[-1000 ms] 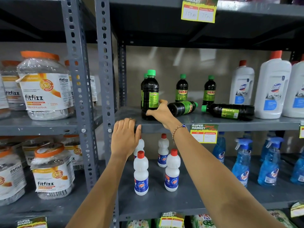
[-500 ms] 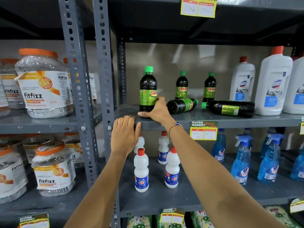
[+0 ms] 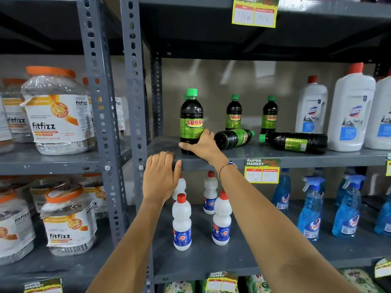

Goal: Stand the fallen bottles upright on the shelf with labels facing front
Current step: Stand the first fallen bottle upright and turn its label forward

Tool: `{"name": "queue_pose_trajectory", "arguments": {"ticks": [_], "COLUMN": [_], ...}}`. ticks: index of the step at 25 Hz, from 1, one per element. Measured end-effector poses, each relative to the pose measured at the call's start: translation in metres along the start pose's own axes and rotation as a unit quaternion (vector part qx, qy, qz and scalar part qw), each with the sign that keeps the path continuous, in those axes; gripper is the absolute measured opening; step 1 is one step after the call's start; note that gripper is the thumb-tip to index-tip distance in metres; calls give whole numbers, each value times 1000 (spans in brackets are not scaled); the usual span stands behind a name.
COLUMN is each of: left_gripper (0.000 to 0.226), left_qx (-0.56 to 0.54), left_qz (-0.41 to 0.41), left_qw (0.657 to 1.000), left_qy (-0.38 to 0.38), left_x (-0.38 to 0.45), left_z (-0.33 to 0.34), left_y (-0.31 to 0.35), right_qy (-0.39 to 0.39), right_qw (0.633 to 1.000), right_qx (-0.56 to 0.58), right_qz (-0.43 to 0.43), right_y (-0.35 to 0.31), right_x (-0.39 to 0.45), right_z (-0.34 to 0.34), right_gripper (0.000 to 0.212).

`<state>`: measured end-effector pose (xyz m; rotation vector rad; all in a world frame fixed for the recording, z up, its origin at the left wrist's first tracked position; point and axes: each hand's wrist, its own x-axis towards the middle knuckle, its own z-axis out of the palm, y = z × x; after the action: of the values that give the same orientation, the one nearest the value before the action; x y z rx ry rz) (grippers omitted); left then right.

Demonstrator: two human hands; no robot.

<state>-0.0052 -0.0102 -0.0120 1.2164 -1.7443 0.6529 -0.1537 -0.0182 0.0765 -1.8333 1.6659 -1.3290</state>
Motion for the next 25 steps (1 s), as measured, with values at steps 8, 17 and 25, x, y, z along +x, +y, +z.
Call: {"name": "queue_pose_trajectory", "arguments": {"ticks": [8, 17, 25], "left_gripper": [41, 80, 52], "left_qx": [-5, -170, -297], "left_qz": [-48, -185, -216], "left_qw": [999, 935, 905], "left_qy": [11, -251, -216], "left_x": [6, 91, 86], "left_z": [-4, -18, -16], "left_y": [10, 35, 31], "right_qy": [23, -88, -81], "right_qw": [995, 962, 966], "right_qx": [100, 253, 242], "right_qz": [9, 51, 45], "right_y": [3, 22, 23], "right_x": [-3, 16, 14], "right_z": [-6, -24, -21], "right_gripper": [69, 48, 47]}}
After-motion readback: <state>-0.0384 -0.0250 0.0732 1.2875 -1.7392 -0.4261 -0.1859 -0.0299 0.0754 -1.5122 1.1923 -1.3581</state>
